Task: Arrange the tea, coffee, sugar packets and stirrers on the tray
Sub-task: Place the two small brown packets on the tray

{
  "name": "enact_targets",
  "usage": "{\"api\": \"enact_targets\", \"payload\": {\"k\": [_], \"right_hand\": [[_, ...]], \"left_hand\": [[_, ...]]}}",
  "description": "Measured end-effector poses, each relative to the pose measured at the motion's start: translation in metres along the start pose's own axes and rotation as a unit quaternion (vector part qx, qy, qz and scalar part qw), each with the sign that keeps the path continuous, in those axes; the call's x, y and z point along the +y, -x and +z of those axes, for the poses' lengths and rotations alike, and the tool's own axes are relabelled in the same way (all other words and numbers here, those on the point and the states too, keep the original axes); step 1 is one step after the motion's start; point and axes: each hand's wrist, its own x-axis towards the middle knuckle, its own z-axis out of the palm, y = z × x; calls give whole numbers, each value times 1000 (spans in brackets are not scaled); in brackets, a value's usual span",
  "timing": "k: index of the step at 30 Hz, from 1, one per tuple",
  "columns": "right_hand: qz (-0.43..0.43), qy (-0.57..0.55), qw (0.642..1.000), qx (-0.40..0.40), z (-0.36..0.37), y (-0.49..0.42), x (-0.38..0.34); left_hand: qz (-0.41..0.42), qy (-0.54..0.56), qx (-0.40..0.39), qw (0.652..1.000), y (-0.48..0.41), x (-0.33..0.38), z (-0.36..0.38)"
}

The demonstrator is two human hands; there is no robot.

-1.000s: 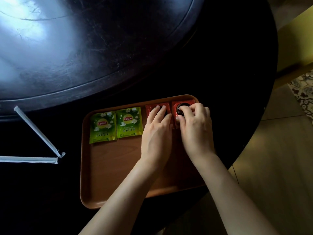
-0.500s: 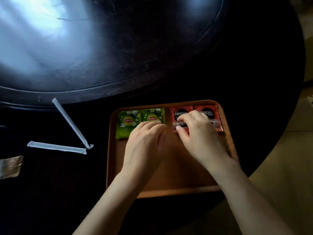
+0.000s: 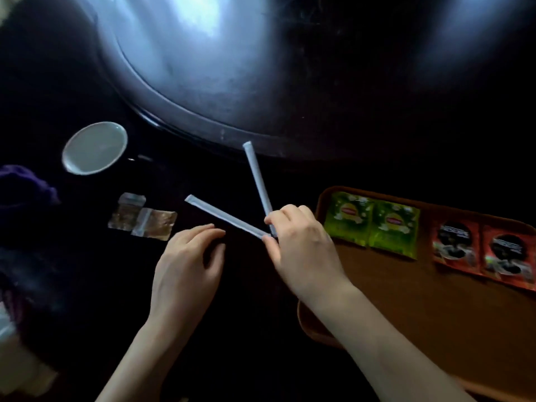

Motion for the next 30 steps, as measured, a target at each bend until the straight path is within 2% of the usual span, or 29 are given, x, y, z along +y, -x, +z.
{"api": "enact_targets", "payload": {"k": [4, 7, 13, 16, 24, 26, 27, 30], "right_hand": [[-52, 19, 998, -5, 40, -19, -35], [-65, 20, 998, -11, 67, -33, -59], [-51, 18, 998, -12, 108, -58, -99], [-32, -5, 999, -41, 117, -64, -110], [31, -123, 988, -88, 114, -70, -121], [64, -194, 973, -106, 106, -69, -121], [87, -233, 962, -109, 102, -68, -120], [168, -335, 923, -89, 90, -61, -110]], "left_hand": [[-95, 15, 82, 992, -5, -41, -17], [-151, 6, 111, 982, -20, -72, -24], [-204, -19, 58, 977, -54, -110, -26], [-218, -20, 52, 974, -60, -112, -27], [-265, 138, 25, 954, -72, -121, -34], [-276, 211, 25, 937, -69, -122, -35], [-283, 278, 16, 918, -66, -122, -36], [-299, 471, -28, 830, -55, -114, -41]]}}
